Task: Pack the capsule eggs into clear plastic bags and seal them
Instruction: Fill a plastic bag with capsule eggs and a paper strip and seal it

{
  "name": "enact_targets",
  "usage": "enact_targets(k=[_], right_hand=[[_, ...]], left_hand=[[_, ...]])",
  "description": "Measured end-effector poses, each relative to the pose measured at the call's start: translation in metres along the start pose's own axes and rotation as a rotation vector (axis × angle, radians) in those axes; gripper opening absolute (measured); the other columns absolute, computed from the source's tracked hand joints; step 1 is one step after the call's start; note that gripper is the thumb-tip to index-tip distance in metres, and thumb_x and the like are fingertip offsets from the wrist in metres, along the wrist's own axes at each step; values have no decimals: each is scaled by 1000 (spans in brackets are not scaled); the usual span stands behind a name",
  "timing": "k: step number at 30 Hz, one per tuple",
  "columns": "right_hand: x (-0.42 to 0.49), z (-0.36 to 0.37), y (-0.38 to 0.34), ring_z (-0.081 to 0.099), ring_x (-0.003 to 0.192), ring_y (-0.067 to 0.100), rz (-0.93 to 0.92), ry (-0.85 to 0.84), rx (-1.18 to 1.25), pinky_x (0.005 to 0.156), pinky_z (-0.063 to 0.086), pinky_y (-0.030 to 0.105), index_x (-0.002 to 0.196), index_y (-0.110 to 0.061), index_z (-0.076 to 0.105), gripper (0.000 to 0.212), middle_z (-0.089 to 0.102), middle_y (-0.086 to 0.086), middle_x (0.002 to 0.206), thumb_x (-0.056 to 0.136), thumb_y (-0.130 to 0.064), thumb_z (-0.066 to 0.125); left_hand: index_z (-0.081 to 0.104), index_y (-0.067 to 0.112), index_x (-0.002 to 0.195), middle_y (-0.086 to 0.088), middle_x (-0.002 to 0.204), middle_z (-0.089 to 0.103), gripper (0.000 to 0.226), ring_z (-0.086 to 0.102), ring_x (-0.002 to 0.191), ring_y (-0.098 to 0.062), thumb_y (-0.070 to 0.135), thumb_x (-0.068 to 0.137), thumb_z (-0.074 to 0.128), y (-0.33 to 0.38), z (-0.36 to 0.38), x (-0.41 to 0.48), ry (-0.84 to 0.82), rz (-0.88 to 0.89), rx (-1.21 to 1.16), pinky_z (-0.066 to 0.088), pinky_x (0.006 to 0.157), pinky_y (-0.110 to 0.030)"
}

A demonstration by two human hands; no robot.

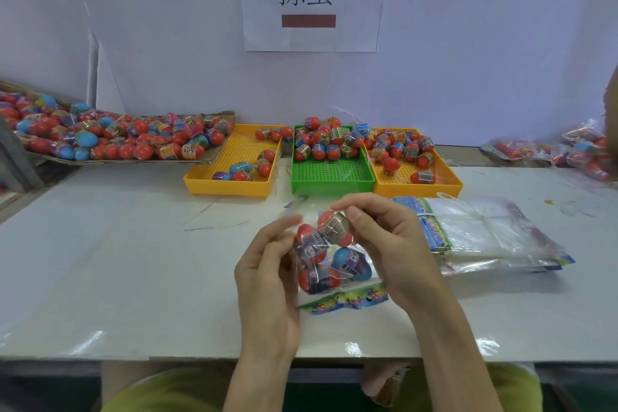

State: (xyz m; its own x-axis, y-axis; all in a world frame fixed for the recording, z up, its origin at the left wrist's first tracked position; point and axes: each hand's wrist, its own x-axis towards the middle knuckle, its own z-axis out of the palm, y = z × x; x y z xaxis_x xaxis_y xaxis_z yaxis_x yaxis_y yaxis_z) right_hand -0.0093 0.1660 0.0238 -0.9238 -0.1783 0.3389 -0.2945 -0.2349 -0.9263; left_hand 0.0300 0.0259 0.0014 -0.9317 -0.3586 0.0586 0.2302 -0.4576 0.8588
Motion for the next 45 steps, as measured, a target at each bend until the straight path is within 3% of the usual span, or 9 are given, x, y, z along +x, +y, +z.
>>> enact_targets(k=[3,9,16,23,29,34,39,42,45], right_hand=[[0,0,1,66,85,22,-16,-28,-28,78,54,35,93,-23,80,16,73,5,90,91,-19,64],[-2,1,-2,66,86,16,-15,-111,22,74,54,25,95,-24,80,23,72,3,92,93,-17,57],[-4,5,-6,59,79,9,-64,-230,127,70,47,20,92,-25,72,17,65,-8,88,95,-24,55],[-5,3,-5,58,86,7,-47,-407,196,75,45,21,102,-22,73,26,65,-9,95,100,-18,48],[-4,3,-5,62,90,3,-51,-532,204,80,47,16,106,-15,71,34,68,-12,99,106,-5,38],[-5,7,-3,47,75,11,-15,-517,202,72,40,21,88,-20,68,35,56,-6,86,99,-3,39],[-3,15,1,43,71,12,-3,-501,151,69,38,20,80,-21,64,39,52,-7,80,94,3,38],[-2,19,2,43,70,11,14,-468,135,68,38,19,76,-23,62,39,51,-8,78,91,2,36],[-2,20,2,44,70,9,33,-441,145,66,37,18,72,-23,60,38,50,-7,77,90,0,35]], left_hand=[[80,29,105,-4,90,70,42,73,93,-20,9,103,43,0,0,1,-30,-44,-20,63,69,-37],[78,21,90,-12,102,72,28,71,95,-26,19,94,50,2,2,-3,-95,-29,-50,63,69,-37],[74,25,74,1,84,67,15,67,87,-18,29,77,60,2,-1,-6,-148,7,-148,58,69,-34],[61,21,64,3,74,50,17,58,71,-12,17,80,56,5,-5,-6,-241,-63,-310,54,62,-28],[69,25,53,6,66,66,49,68,61,-9,17,96,46,6,-5,-8,-167,-192,-470,57,55,-26],[63,22,55,6,73,59,21,64,63,-9,22,75,57,6,-8,-6,-215,-165,-513,58,59,-27],[65,24,52,8,71,64,26,67,64,-9,24,76,56,7,-9,-6,-189,-177,-554,59,58,-27],[71,25,56,6,80,74,35,74,71,-13,23,86,54,6,-14,-5,-107,-187,-532,60,60,-29],[77,24,63,3,87,77,44,76,82,-15,28,97,49,5,-15,-7,-139,-192,-542,61,66,-30]])
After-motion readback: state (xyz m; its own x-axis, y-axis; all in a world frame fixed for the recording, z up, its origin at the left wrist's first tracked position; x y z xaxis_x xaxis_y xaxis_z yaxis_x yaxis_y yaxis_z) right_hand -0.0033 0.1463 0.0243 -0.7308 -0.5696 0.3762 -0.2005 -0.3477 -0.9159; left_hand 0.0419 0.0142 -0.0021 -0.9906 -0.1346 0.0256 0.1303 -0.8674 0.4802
